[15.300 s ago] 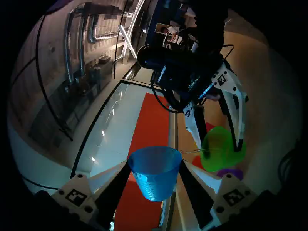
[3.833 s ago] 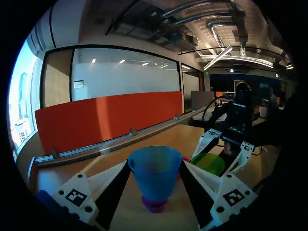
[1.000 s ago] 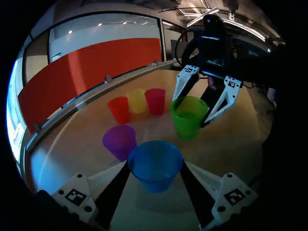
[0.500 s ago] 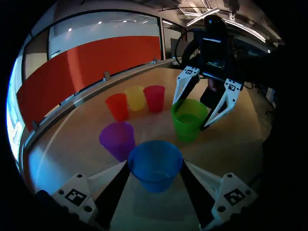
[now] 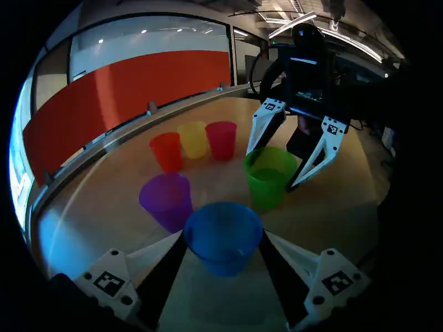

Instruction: Pour water

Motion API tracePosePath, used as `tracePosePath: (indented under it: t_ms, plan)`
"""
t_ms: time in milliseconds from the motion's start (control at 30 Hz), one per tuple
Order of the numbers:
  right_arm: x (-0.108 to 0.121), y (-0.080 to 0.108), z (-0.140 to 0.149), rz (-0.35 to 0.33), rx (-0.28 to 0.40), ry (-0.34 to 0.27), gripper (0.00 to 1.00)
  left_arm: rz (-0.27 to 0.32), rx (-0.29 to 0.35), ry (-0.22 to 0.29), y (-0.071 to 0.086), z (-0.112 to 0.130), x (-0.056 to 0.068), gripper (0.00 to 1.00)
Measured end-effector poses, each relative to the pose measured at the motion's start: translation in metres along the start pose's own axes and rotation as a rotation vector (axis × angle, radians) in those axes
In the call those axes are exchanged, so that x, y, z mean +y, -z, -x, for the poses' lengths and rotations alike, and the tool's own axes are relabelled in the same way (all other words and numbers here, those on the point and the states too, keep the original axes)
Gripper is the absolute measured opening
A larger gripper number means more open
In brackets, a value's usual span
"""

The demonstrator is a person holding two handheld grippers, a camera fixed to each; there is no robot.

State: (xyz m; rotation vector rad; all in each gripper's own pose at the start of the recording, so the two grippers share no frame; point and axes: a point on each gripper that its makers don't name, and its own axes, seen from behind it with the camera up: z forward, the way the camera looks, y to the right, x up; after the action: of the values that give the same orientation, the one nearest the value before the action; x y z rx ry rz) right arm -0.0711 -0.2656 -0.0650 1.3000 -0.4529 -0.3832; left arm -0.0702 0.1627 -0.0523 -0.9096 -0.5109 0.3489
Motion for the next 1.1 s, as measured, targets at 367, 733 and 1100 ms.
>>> tracePosePath:
  t_ms: [367, 733, 1100]
  plan:
    - [0.0, -0.003, 0.005, -0.001, -0.007, -0.005, 0.91, 0.005, 0.002, -0.004, -0.002, 0.005, 0.001, 0.88]
    - [0.002, -0.002, 0.015, 0.008, -0.026, 0.001, 0.91, 0.008, -0.006, -0.003, 0.0, 0.009, 0.002, 0.88]
    - [0.002, 0.0, 0.019, 0.016, -0.033, -0.009, 0.93, 0.004, -0.017, -0.002, -0.004, 0.013, 0.002, 0.88]
